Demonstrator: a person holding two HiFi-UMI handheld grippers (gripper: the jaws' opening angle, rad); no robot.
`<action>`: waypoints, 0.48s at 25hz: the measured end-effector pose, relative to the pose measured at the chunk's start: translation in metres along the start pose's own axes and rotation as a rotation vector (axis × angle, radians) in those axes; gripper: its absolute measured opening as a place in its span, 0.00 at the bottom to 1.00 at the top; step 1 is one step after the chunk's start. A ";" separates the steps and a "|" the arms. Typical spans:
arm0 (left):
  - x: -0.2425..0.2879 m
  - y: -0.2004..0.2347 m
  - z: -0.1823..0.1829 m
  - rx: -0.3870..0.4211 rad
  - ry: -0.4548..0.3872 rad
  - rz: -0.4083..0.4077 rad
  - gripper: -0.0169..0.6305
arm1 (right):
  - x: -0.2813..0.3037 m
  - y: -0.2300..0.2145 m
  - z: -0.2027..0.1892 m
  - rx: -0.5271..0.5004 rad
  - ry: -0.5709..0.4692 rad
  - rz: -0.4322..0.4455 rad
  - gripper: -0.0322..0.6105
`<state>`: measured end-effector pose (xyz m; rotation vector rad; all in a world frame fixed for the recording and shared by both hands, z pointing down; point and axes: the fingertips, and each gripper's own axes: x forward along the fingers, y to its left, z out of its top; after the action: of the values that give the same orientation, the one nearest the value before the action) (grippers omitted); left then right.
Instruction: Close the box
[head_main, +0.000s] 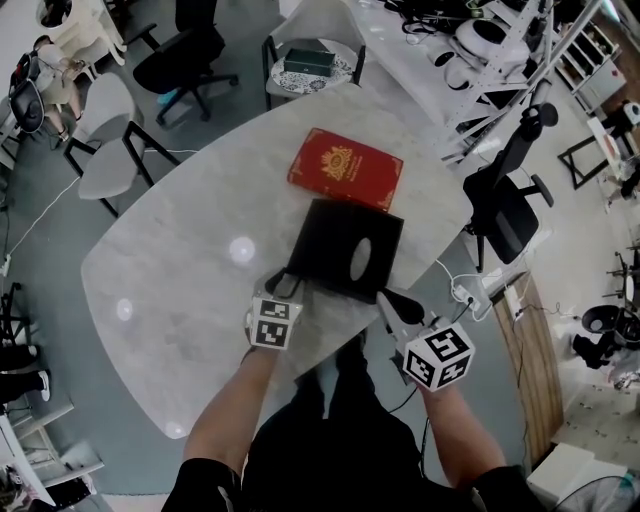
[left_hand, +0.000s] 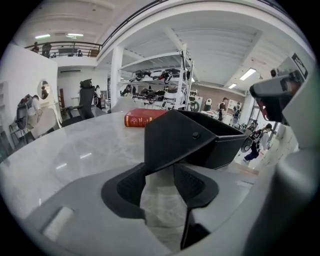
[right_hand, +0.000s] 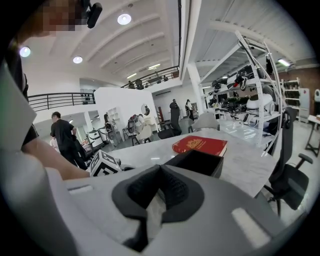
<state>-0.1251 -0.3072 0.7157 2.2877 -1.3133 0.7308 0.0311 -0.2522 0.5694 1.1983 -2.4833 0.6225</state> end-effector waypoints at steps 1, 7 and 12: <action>0.000 0.000 0.000 -0.011 0.000 -0.003 0.32 | 0.000 0.000 0.000 0.002 0.001 0.001 0.05; 0.006 -0.001 -0.002 0.104 0.034 0.013 0.32 | 0.002 -0.003 -0.005 0.008 0.007 0.004 0.05; 0.014 -0.010 -0.001 0.314 0.048 0.027 0.15 | 0.004 -0.007 -0.012 0.018 0.016 0.007 0.05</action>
<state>-0.1107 -0.3110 0.7242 2.4772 -1.2854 1.0597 0.0350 -0.2526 0.5826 1.1863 -2.4746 0.6550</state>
